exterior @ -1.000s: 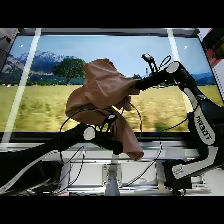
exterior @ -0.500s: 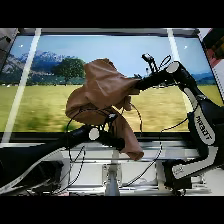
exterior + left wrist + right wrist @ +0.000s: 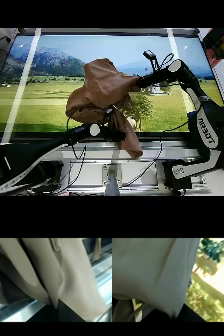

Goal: Fold the clothes and pants, and hang the long-sleeved shirts on hangers.

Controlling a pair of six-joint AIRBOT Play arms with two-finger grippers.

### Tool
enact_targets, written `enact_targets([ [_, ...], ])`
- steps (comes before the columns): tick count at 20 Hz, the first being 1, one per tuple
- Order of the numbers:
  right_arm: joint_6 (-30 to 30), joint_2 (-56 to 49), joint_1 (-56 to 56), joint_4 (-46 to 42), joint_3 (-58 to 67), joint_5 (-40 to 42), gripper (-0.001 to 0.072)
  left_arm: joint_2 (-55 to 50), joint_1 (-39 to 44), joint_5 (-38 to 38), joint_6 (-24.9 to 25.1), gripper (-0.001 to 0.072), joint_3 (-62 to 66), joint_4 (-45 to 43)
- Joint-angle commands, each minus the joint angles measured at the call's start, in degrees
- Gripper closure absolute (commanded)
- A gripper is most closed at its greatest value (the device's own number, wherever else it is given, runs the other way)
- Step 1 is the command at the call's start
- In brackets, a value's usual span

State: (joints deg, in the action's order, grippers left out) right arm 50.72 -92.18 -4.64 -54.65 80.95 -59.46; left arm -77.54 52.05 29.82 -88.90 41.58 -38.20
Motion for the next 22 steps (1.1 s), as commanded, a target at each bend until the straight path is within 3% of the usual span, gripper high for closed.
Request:
enact_targets([
  [1,7.04,3.98,1.64,-4.42,1.64,8.61,0.0675,4.74,-7.82,8.46,5.62,0.0689,2.78,-1.03],
  [5,14.03,8.28,7.76,-8.74,8.37,13.38,0.0675,19.3,-29.24,19.34,6.69,0.069,5.38,-8.31],
  [9,16.81,11.63,15.63,-8.98,14.67,13.27,0.0676,36.63,-56.26,17.59,9.84,0.069,5.6,-11.32],
  [11,19.28,13.29,18.51,-8.61,17.75,11.78,0.0676,43.15,-66.99,10.84,10.56,0.069,5.6,-11.3],
  [14,19.32,15.47,19.85,-8.35,23.3,6.12,0.0676,49.66,-76.0,-4.92,10.54,0.069,5.6,-11.28],
  [18,19.32,19.12,19.82,-8.17,29.81,0.74,0.0675,52.39,-77.68,-24.87,10.54,0.069,5.6,-11.3],
  [22,19.32,24.22,19.82,-8.17,33.29,-3.93,0.0675,52.35,-77.68,-32.26,10.54,0.069,5.6,-11.32],
])
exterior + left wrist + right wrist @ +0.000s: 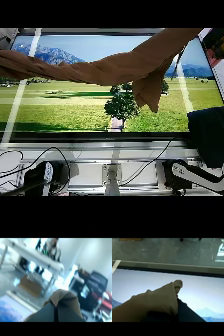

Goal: Fold the clothes and pants, and hang the long-sleeved shirts on hangers.

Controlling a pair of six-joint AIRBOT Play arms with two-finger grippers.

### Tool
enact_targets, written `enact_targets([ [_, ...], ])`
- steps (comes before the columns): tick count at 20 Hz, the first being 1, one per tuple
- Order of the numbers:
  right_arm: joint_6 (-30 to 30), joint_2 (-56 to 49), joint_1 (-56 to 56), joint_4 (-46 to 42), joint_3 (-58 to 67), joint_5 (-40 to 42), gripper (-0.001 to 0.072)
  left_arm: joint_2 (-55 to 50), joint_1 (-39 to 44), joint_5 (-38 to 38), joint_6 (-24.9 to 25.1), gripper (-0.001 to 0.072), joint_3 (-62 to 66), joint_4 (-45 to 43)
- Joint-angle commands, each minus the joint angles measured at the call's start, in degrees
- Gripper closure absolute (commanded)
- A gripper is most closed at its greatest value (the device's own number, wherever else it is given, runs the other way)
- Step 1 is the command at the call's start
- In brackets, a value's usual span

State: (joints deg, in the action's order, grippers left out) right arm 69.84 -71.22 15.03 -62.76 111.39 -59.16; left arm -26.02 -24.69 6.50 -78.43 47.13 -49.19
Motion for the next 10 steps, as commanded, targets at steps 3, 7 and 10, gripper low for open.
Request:
enact_targets([
  [3,0.17,8.52,0.15,-0.11,3.32,-7.96,0.0676,0.83,-0.94,-13.09,0.07,0.069,0.04,-0.33],
  [7,0.2,11.58,0.15,-0.17,3.28,-14.23,0.0676,0.04,-0.94,-9.14,0.13,0.069,-0.09,-2.14],
  [10,0.17,8.9,0.15,-0.33,-0.48,-25.46,0.0676,-3.8,-0.94,5.92,0.09,0.0691,-0.11,-10.23],
])
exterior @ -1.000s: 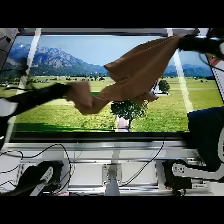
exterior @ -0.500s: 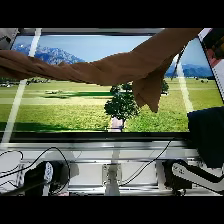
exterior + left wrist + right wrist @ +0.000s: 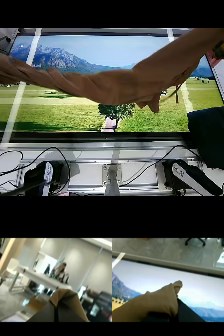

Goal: Fold the clothes and pants, and hang the long-sleeved shirts on hangers.

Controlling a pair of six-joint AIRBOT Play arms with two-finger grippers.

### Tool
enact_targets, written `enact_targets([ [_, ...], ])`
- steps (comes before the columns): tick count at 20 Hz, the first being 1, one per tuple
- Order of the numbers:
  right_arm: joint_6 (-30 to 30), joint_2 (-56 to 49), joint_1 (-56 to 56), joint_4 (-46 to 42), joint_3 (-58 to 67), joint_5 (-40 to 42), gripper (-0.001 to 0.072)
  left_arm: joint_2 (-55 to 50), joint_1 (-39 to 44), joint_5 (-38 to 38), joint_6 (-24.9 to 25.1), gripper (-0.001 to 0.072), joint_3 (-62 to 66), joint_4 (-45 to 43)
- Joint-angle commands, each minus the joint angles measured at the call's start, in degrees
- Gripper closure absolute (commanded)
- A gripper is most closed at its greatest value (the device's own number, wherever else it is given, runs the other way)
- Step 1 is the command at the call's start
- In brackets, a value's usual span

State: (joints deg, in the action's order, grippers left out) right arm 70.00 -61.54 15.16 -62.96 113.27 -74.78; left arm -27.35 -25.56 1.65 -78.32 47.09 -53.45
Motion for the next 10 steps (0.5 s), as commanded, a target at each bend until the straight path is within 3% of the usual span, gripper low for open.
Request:
enact_targets([
  [1,0.02,-1.99,0.02,-0.11,-5.6,-11.93,0.0676,-4.79,-0.04,17.09,-0.02,0.0691,-0.09,-8.13],
  [3,0.0,-4.57,0.02,-0.13,-13.97,-13.51,0.0676,-10.4,-0.02,27.78,-0.02,0.069,-0.09,-10.67],
  [5,-0.2,-7.69,0.02,-0.26,-22.49,-12.02,0.0676,-16.28,-0.02,33.83,0.0,0.069,-0.09,-11.74],
  [10,-0.09,-18.6,-1.79,2.99,-36.39,10.6,0.0676,-26.45,0.0,36.24,-0.07,0.069,-0.09,-11.67],
])
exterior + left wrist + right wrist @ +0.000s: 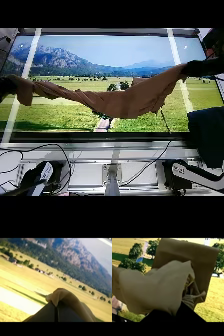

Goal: Fold the clothes and pants, and hang the long-sleeved shirts on hangers.

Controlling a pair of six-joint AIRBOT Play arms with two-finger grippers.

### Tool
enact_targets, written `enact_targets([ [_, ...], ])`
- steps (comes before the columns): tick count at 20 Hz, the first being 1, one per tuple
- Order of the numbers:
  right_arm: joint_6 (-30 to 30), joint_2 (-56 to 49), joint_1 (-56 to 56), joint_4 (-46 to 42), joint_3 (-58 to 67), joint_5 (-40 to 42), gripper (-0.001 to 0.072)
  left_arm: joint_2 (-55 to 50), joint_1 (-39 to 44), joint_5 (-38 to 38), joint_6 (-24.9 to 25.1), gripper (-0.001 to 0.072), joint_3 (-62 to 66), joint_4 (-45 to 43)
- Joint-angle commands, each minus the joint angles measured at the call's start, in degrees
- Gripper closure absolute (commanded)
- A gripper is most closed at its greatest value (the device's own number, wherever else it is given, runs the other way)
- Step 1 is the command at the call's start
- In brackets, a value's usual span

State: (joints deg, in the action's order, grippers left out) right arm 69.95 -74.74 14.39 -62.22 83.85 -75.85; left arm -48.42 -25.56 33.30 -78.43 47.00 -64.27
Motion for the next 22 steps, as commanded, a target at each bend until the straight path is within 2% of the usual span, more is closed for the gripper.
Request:
enact_targets([
  [1,-0.02,-7.52,-1.92,3.17,-7.54,16.33,0.0675,-6.36,0.0,5.18,0.07,0.069,0.0,-0.85],
  [5,0.11,-12.94,-6.19,6.56,-7.54,35.85,0.0675,-7.19,0.0,5.79,0.07,0.069,0.0,-0.85],
  [6,0.09,-13.07,-6.88,6.47,-7.54,39.26,0.0637,-7.19,0.0,5.81,0.07,0.069,0.0,-0.85],
  [8,0.11,-13.0,-7.28,6.4,-7.26,42.71,0.0153,-7.19,0.0,5.79,0.07,0.0689,0.0,-0.87],
  [10,0.26,-12.74,-5.62,4.26,-6.19,39.45,0.0149,-7.19,0.0,5.81,0.07,0.0689,0.0,-0.87],
  [12,2.6,-12.41,-2.21,0.94,-4.85,31.3,0.0174,-7.19,0.0,5.81,0.07,0.0689,0.0,-0.87],
  [14,2.8,-12.2,2.01,0.81,-4.72,16.65,0.0265,-7.19,0.0,5.81,0.07,0.0689,0.0,-0.87],
  [15,2.58,-12.52,3.74,0.92,-5.18,7.34,0.0264,-7.19,0.0,5.79,0.09,0.0689,0.0,-0.87],
  [17,0.66,-12.66,5.38,1.09,-8.22,-5.62,0.0263,-7.19,-0.02,5.79,0.09,0.0689,0.0,-0.9],
  [19,-0.96,-12.63,5.18,2.45,-12.5,-10.32,0.0244,-7.19,0.0,5.81,0.09,0.0689,0.0,-0.87],
  [21,-1.9,-12.66,5.2,8.28,-17.51,-8.28,0.0138,-7.19,0.0,5.81,0.07,0.0689,0.0,-0.87],
  [22,-1.86,-12.66,5.18,10.43,-19.71,-6.47,0.0138,-7.19,0.0,5.81,0.09,0.0689,0.0,-0.87],
])
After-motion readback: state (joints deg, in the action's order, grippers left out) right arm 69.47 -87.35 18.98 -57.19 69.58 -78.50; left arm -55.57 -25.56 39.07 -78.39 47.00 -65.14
